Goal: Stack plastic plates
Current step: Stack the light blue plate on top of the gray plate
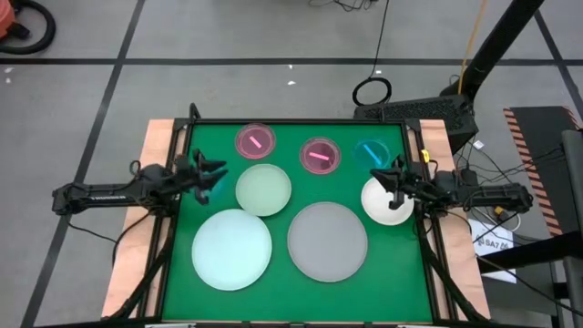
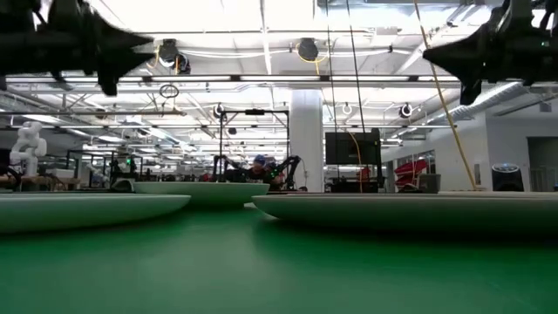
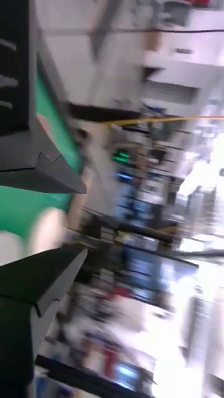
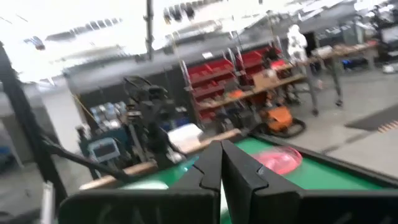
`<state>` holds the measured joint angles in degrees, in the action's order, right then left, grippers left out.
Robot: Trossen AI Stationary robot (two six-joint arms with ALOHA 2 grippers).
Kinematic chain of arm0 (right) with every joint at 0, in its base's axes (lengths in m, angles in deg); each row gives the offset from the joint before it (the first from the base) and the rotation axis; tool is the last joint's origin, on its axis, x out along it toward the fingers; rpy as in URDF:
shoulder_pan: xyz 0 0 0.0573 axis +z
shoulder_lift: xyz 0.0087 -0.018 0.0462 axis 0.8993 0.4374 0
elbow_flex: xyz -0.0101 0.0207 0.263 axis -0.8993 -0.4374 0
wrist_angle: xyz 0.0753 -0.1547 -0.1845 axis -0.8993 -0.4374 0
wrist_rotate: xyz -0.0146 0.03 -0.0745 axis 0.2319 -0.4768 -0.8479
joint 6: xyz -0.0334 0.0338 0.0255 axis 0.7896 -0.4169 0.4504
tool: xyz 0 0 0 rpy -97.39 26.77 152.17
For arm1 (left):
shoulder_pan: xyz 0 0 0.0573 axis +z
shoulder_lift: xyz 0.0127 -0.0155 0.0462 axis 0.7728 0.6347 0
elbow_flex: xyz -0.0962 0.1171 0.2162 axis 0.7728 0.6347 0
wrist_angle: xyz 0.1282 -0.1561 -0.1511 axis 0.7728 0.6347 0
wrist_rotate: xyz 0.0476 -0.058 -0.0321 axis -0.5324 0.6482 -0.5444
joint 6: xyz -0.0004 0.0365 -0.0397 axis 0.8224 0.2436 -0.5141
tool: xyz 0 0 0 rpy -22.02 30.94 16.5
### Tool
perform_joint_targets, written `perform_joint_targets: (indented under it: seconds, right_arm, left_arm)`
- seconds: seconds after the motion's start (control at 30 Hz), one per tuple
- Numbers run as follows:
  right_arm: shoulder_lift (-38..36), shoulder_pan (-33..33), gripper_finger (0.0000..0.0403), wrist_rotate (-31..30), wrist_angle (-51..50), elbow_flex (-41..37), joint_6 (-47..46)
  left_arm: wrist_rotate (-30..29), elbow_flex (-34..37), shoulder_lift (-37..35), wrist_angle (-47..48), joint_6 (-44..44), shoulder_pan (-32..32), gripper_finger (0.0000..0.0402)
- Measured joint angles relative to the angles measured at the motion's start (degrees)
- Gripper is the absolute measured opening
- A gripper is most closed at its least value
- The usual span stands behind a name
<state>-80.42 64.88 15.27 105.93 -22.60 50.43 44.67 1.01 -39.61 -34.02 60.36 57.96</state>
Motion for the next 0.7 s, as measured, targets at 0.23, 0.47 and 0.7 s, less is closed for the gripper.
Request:
perform_joint_targets:
  seconds: [0.23, 0.47, 0.7]
  right_arm:
    - [9.62, 0.0, 0.0002, 0.21, -1.32, 6.41, -0.45]
    - [22.15, 0.0, 0.0002, -0.05, -11.57, 16.94, -5.43]
    - [31.56, 0.02, 0.0002, 0.32, -27.44, 28.43, -15.37]
  left_arm:
    - [-0.8, 0.0, -0.01, -17.42, 4.39, 0.07, 0.0154]
    - [-1.09, 0.0, 0.01, -19.43, 4.49, 0.07, 0.0154]
    - [-1.42, 0.0, 0.01, -18.93, 6.47, 0.11, 0.0154]
